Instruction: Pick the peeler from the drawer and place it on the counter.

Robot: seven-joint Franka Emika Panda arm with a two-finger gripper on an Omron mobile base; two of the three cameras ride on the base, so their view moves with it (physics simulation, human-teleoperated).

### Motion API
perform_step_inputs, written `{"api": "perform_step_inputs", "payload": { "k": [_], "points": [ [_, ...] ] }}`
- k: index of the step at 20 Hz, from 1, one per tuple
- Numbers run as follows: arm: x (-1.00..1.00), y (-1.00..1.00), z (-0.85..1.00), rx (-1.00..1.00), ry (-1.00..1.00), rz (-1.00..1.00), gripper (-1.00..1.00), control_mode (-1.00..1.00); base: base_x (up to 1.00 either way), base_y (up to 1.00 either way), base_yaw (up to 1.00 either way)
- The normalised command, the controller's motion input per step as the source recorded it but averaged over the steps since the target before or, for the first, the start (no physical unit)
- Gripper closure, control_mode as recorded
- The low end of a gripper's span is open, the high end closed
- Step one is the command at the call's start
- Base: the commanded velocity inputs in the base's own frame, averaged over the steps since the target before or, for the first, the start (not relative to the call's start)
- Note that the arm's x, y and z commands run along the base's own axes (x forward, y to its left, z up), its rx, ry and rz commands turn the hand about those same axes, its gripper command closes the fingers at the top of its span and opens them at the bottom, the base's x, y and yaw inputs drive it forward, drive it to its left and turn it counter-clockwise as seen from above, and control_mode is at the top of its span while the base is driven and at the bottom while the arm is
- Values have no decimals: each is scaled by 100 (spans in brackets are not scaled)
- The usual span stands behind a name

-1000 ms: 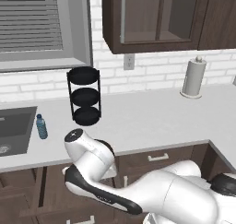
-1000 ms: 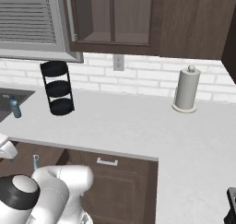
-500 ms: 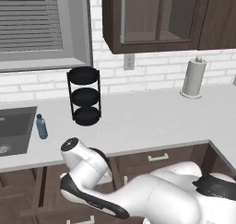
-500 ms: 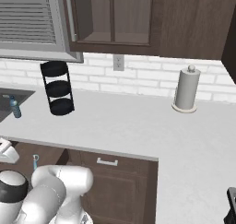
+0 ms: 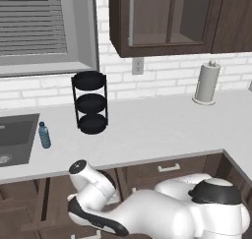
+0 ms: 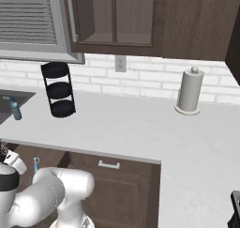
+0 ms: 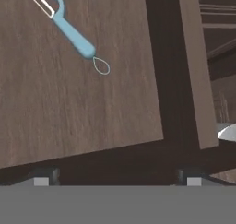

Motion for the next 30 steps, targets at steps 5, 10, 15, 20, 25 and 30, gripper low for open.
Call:
{"api": "perform_step_inputs", "payload": {
  "k": [5, 10, 15, 20, 25, 30],
  "points": [
    [0, 0, -47, 4, 9, 4, -100, -100, 0, 0, 0],
    [-10, 0, -22, 6, 8, 3, -100, -100, 0, 0, 0],
    [-70, 0, -6, 3, 10, 0, -100, -100, 0, 0, 0],
    [-100, 0, 0, 0, 9, 0, -100, -100, 0, 0, 0],
    [-100, 0, 0, 0, 11, -2, -100, -100, 0, 0, 0],
    [-52, 0, 12, -6, -2, 0, -100, -100, 0, 0, 0]
  ]
}}
